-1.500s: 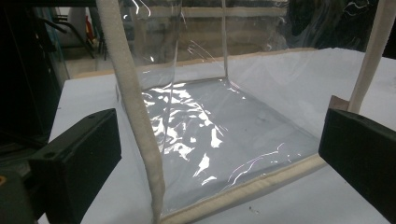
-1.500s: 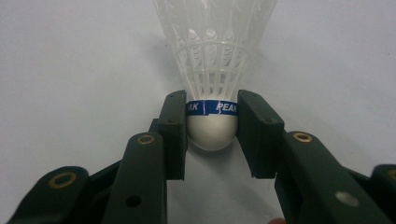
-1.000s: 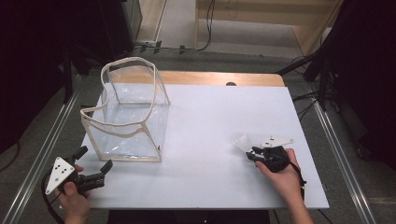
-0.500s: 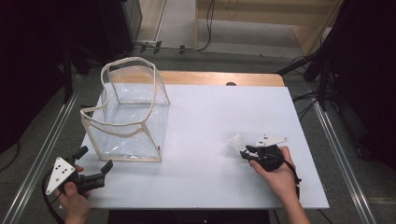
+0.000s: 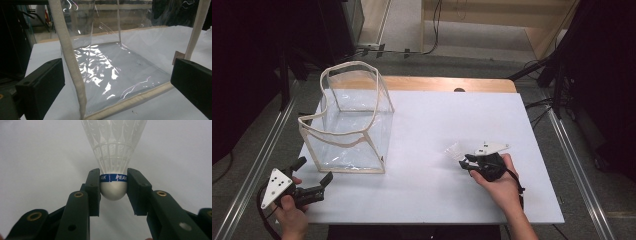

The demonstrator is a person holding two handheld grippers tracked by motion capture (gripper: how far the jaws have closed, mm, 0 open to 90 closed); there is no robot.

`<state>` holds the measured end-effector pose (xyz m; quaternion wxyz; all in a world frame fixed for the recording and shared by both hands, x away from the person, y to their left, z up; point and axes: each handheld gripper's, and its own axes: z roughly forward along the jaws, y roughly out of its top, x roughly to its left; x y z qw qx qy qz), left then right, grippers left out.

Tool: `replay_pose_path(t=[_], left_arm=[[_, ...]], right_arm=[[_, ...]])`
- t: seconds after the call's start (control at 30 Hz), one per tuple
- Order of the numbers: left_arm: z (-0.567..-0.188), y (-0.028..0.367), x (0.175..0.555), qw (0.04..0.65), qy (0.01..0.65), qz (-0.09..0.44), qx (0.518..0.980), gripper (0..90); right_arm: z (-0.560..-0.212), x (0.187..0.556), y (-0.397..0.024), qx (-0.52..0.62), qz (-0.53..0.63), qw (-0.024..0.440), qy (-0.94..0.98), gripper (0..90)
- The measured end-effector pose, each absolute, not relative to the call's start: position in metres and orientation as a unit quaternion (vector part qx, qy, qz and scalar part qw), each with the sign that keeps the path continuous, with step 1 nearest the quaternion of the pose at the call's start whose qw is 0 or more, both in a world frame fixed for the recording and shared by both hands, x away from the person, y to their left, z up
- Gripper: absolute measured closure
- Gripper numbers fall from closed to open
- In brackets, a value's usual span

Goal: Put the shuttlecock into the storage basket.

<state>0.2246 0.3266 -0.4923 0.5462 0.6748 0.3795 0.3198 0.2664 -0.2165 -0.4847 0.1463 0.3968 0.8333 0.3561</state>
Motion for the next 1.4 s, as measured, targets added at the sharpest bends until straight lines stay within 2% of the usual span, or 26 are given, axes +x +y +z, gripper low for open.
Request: replay_pose_path(t=[1.4], left_arm=[[-0.492, 0.326, 0.225, 0.546, 0.375, 0.320, 0.677, 0.0]], right_arm=[[-0.469, 0.285, -0.159, 0.346, 0.376, 0.128, 0.850, 63.0]])
